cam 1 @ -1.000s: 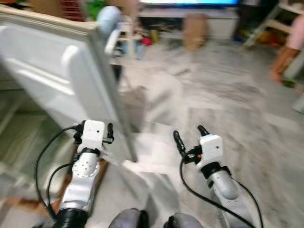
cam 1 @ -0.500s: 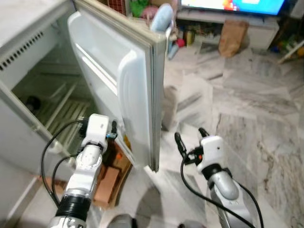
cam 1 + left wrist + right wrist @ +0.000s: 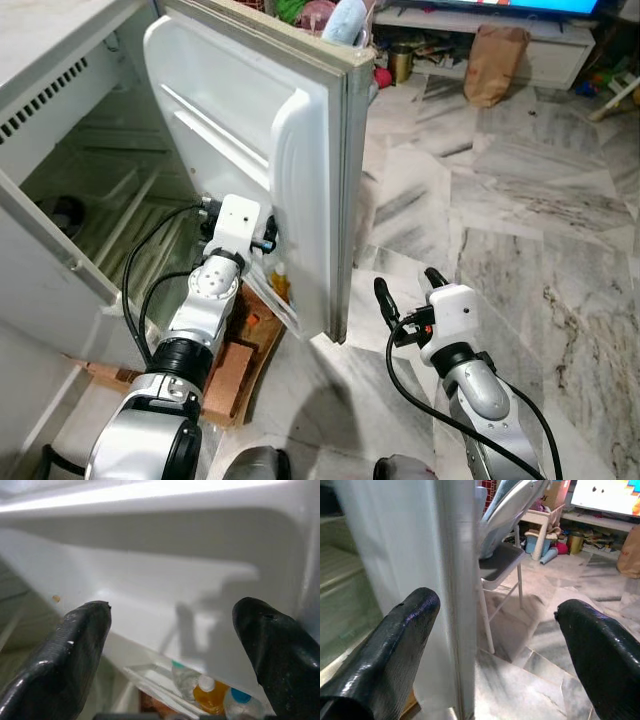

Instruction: Restocking fridge

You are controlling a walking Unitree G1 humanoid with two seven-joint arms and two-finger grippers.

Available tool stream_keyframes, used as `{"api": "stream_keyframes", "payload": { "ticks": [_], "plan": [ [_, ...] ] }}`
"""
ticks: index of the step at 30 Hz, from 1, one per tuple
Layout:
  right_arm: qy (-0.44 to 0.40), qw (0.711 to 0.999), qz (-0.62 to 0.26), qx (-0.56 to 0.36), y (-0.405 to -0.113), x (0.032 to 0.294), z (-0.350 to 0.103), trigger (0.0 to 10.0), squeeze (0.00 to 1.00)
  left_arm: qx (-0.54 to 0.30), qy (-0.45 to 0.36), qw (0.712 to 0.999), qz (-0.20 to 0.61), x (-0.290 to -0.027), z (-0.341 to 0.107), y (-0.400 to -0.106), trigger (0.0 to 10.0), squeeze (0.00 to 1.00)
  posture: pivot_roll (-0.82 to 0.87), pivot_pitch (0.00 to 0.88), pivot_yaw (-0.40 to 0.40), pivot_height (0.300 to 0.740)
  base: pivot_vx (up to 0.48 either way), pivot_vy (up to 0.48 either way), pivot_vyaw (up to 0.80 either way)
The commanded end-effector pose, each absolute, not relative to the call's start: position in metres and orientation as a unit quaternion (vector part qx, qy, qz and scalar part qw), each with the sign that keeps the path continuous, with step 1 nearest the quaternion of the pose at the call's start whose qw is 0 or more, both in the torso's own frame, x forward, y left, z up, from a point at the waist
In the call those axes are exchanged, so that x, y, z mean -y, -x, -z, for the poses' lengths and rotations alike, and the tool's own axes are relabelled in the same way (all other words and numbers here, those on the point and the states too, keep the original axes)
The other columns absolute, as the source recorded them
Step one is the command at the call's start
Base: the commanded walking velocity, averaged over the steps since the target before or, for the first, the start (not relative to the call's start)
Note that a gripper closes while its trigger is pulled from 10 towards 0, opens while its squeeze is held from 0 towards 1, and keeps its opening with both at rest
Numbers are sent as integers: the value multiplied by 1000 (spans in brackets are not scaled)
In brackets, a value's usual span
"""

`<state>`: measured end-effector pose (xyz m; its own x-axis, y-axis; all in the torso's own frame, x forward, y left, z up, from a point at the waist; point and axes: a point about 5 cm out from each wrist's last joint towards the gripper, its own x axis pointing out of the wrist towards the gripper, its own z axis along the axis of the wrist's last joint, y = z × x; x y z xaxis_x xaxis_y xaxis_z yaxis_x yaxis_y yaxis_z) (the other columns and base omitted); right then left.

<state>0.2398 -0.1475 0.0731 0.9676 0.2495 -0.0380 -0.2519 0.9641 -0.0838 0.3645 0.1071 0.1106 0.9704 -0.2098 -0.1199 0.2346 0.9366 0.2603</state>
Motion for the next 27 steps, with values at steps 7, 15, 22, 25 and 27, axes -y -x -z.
{"api": "stream_keyframes", "payload": {
  "ticks": [7, 15, 22, 25, 27],
  "plan": [
    [46, 992, -120, -11, -241, 146, -75, 10000, 0, 31, -163, 934, 318, 16, -150, -356, 10000, 0, -31, 94, 52, 740, 0, 0, 0],
    [47, 993, -110, -14, -238, 149, -73, 10000, 0, 16, -163, 958, 235, -23, -138, -368, 10000, 0, -20, 102, 59, 740, 0, 0, 0],
    [47, 993, -111, -17, -240, 148, -71, 10000, 0, -10, -144, 980, 137, -92, -114, -368, 10000, 0, 0, 107, 41, 740, 0, 0, 0],
    [47, 992, -113, -17, -241, 147, -72, 10000, 0, -13, -132, 985, 110, -113, -100, -358, 10000, 0, 4, 111, 37, 740, 0, 0, 0],
    [47, 992, -113, -17, -241, 147, -72, 10000, 0, -13, -132, 985, 108, -114, -98, -356, 10000, 0, 4, 111, 37, 740, 0, 0, 0]
  ]
}}
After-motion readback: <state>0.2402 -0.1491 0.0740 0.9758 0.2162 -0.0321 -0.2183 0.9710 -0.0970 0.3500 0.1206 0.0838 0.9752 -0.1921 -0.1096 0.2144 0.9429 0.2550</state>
